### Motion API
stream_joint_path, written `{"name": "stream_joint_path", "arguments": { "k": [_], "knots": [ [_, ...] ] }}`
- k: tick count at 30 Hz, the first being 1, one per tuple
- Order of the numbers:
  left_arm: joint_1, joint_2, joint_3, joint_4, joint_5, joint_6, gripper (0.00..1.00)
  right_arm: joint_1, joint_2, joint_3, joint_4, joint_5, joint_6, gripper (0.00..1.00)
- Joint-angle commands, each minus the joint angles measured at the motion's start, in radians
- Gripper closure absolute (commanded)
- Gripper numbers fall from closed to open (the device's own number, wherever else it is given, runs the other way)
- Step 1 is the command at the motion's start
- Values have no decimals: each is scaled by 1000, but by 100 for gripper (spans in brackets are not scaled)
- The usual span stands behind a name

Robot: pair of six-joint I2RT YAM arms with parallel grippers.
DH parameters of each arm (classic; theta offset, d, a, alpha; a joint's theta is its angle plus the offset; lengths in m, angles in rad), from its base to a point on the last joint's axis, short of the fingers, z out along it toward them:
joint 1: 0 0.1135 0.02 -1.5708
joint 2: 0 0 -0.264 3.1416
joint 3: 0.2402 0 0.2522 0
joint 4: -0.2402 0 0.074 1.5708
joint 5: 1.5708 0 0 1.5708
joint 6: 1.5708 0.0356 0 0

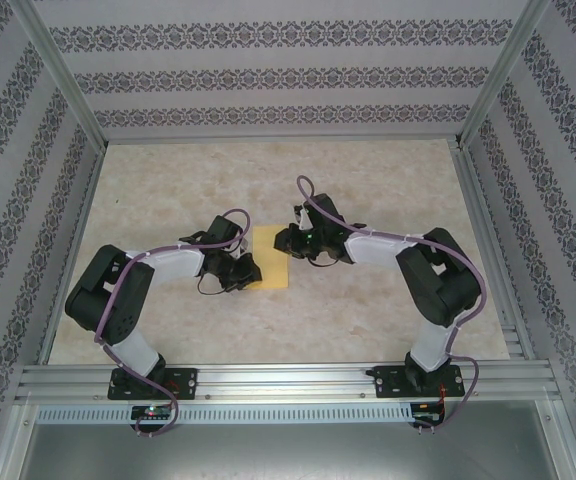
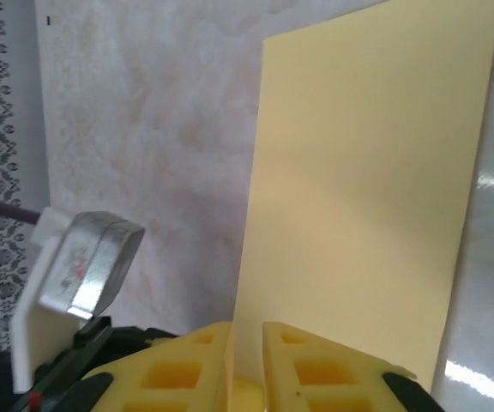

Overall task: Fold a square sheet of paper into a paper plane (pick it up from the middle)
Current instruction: Fold the triangle a second time at the center of the table.

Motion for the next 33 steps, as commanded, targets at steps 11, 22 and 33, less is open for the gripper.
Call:
{"name": "stream_joint_path", "arguments": {
  "k": [11,22,33],
  "knots": [
    [6,-1,51,-59,7,81,87,48,44,-28,-134,-12,-85,94],
    [5,-19,35,109,132,40,78,48,82,-26,-152,12,-84,93],
    [3,5,39,210,137,-5,69,38,91,-34,-140,-5,-70,93]
  ]
}}
